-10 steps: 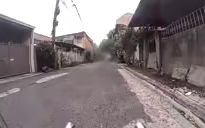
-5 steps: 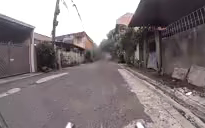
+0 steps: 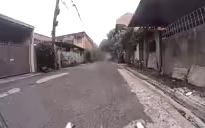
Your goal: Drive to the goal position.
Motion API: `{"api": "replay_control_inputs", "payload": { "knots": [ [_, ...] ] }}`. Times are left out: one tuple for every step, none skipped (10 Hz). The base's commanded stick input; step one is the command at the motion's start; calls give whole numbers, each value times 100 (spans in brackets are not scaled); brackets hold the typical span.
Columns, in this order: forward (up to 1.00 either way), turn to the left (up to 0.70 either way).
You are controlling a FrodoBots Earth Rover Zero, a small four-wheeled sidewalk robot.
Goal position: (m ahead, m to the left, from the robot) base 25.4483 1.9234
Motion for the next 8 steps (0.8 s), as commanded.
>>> {"api": "replay_control_inputs", "payload": {
  "knots": [
    [6,0],
    [6,0],
    [6,0],
    [6,0],
    [6,0],
    [6,0],
    [6,0],
    [6,0]
  ]
}}
